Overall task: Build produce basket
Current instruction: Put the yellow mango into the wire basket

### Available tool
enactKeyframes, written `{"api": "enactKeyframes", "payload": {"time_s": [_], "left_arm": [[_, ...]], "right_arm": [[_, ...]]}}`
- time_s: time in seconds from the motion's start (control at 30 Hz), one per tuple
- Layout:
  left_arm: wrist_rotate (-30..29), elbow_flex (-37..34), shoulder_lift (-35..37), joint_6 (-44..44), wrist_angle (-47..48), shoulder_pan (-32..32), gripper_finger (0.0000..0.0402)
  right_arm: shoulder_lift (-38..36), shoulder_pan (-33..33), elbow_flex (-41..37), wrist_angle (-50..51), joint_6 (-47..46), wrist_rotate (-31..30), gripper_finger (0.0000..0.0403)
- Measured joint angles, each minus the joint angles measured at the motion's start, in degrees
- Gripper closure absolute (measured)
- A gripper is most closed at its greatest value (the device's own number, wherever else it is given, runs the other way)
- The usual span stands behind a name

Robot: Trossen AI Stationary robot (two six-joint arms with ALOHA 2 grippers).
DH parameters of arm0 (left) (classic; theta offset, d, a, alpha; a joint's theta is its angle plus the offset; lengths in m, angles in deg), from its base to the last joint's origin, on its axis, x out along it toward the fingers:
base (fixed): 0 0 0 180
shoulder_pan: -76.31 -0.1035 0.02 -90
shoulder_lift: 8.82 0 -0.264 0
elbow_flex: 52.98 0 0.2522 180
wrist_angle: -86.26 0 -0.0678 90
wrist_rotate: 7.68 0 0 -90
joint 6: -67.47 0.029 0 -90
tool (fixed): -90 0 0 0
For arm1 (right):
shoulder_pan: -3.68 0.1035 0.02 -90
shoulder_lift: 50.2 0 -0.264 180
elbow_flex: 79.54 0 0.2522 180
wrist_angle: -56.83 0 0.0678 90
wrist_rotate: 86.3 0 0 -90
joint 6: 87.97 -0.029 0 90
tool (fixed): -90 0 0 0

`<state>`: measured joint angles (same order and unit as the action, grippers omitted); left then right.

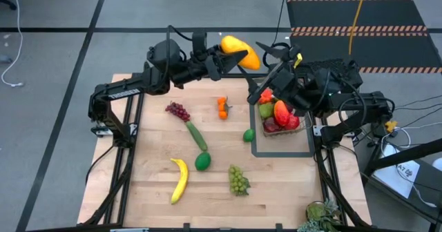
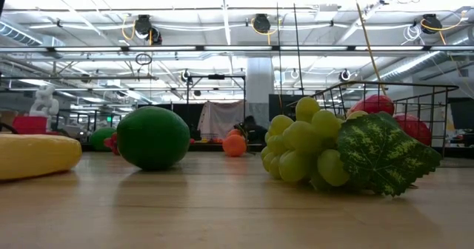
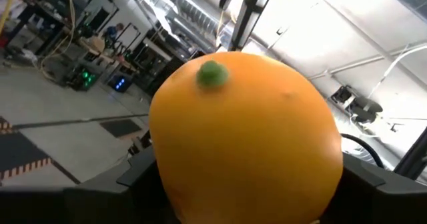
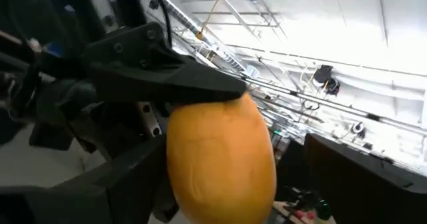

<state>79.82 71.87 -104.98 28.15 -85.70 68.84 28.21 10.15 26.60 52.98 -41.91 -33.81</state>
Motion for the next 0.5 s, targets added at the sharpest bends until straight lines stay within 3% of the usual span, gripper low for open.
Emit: {"api": "enactKeyframes", "payload": {"time_s": [0.37, 0.5], "left_arm": [[-0.48, 0.00, 0.00, -2.23, 0.44, -0.60, 0.0119], [-0.42, 0.00, 0.00, -3.06, 1.88, -0.84, 0.0119]], "right_arm": [[-0.11, 0.03, 0.00, 0.41, 1.58, 0.30, 0.0120], [-0.26, 0.03, 0.04, 1.27, 0.89, 3.08, 0.0142]]}}
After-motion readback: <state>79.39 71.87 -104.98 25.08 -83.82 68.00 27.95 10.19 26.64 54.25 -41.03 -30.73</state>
